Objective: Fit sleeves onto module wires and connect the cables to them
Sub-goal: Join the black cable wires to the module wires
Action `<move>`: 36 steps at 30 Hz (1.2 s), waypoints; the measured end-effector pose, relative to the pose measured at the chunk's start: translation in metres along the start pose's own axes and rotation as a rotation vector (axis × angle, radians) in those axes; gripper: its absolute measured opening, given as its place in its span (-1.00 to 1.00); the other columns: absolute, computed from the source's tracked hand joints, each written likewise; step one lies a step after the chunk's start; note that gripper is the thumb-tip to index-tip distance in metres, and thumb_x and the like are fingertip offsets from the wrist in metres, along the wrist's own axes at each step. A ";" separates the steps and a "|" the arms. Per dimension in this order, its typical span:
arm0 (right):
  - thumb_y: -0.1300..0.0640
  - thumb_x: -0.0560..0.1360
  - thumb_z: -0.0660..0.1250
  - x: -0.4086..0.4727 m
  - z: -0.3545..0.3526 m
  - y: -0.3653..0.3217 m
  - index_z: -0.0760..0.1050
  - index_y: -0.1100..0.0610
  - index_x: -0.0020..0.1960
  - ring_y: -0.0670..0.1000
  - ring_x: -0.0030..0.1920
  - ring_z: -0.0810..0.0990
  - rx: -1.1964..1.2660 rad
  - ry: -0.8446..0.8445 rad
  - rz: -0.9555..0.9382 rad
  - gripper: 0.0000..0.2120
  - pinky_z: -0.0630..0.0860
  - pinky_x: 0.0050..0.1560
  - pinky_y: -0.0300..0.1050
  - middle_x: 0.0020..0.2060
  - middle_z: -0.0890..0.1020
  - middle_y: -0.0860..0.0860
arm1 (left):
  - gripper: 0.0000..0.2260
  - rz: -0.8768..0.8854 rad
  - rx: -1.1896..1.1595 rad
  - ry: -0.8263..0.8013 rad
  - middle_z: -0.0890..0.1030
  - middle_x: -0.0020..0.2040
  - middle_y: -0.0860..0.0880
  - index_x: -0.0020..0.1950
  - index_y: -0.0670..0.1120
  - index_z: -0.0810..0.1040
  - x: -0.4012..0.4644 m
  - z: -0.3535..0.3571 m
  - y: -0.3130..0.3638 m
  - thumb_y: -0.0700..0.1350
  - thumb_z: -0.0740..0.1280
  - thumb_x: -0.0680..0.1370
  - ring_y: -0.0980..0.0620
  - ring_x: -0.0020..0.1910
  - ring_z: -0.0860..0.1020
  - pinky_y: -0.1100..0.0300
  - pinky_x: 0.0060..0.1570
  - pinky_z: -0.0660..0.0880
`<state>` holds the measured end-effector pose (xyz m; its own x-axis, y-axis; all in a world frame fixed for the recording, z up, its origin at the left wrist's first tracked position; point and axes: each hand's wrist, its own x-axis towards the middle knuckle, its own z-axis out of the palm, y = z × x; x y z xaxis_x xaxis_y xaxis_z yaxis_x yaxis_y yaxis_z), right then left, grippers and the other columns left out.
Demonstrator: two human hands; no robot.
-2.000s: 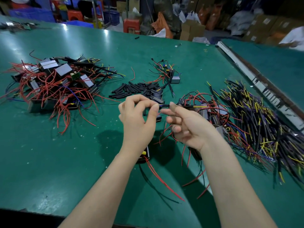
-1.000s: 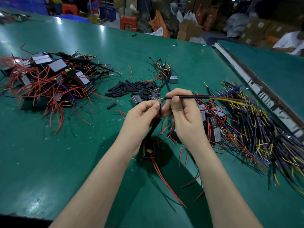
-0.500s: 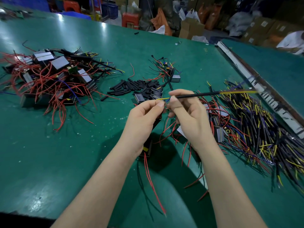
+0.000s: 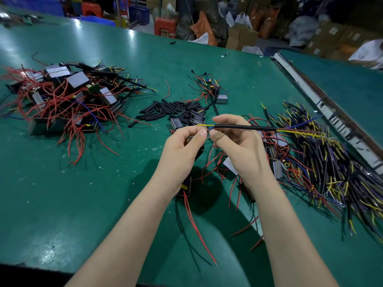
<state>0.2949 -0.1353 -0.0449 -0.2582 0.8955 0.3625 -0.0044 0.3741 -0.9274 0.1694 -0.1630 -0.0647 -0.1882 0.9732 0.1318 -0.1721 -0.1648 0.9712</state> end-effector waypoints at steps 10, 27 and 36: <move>0.35 0.47 0.36 0.000 -0.002 -0.005 0.54 0.03 -0.01 -0.15 -0.35 0.56 0.081 0.015 0.080 -0.76 0.43 -0.33 -0.40 -0.30 0.64 -0.07 | -0.89 -0.027 -0.026 -0.018 0.61 -0.09 -0.10 0.00 -0.14 0.60 -0.001 0.000 0.002 -0.18 0.28 0.59 0.05 -0.09 0.51 0.17 0.06 0.44; 0.25 0.49 0.38 -0.002 0.002 -0.014 0.63 0.06 -0.19 -0.25 -0.42 0.52 -0.018 0.109 0.296 -0.85 0.37 -0.44 -0.45 -0.41 0.65 -0.12 | -0.93 0.413 0.548 0.171 0.53 -0.06 0.00 -0.03 -0.14 0.60 -0.004 -0.001 -0.005 -0.20 0.33 0.55 0.34 -0.10 0.46 0.52 -0.06 0.32; 0.14 0.54 0.31 -0.002 0.003 -0.015 0.64 0.06 -0.20 -0.18 -0.42 0.46 -0.024 0.141 0.478 -0.82 0.27 -0.51 -0.38 -0.35 0.67 -0.12 | -0.93 0.546 0.653 0.136 0.59 -0.09 -0.04 -0.07 -0.15 0.60 -0.005 -0.001 -0.007 -0.29 0.38 0.49 0.13 -0.11 0.51 0.30 -0.08 0.46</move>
<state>0.2926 -0.1435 -0.0319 -0.0931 0.9914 -0.0925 0.1051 -0.0826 -0.9910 0.1704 -0.1668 -0.0723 -0.2040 0.7497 0.6295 0.5593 -0.4385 0.7035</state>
